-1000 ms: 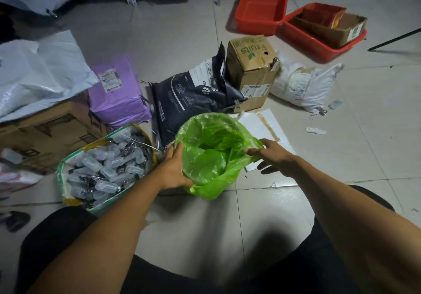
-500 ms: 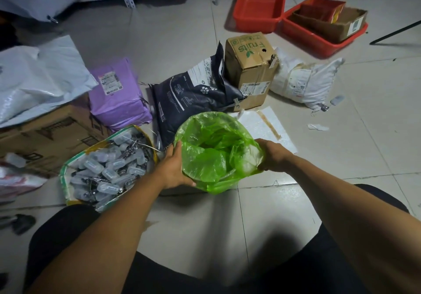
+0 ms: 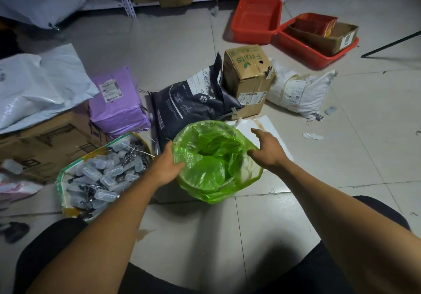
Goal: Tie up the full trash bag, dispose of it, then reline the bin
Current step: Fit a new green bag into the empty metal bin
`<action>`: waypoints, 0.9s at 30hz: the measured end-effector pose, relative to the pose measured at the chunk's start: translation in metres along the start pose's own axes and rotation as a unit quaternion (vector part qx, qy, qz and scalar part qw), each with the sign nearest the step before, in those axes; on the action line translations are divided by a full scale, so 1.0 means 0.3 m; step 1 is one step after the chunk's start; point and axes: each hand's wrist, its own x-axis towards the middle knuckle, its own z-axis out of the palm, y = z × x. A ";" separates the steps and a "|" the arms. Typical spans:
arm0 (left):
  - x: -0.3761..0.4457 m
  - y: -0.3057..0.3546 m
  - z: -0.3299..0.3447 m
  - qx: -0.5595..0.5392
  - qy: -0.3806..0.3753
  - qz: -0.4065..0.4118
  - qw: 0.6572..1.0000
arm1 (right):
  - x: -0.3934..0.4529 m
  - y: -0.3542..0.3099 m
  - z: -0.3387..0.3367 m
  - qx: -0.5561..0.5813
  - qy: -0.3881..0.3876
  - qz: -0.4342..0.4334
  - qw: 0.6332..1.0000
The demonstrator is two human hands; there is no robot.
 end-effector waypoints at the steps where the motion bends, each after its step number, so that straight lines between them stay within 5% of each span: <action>1: 0.006 0.009 0.001 0.009 0.021 0.003 1.000 | -0.002 -0.016 -0.001 -0.024 0.027 -0.025 0.999; 5: 0.013 0.031 0.030 0.043 0.054 0.010 0.998 | -0.013 -0.089 0.037 -0.099 0.072 -0.146 0.982; 10: 0.010 0.024 0.038 0.048 0.044 0.018 0.998 | 0.006 -0.197 0.154 -0.125 -0.100 -0.205 0.965; 19: 0.005 -0.030 0.030 0.058 -0.007 0.053 0.997 | 0.073 -0.176 0.354 -0.244 -0.252 -0.091 0.932; 27: 0.033 -0.107 0.049 0.049 -0.016 0.084 0.995 | 0.160 -0.105 0.556 -0.217 -0.273 -0.040 0.936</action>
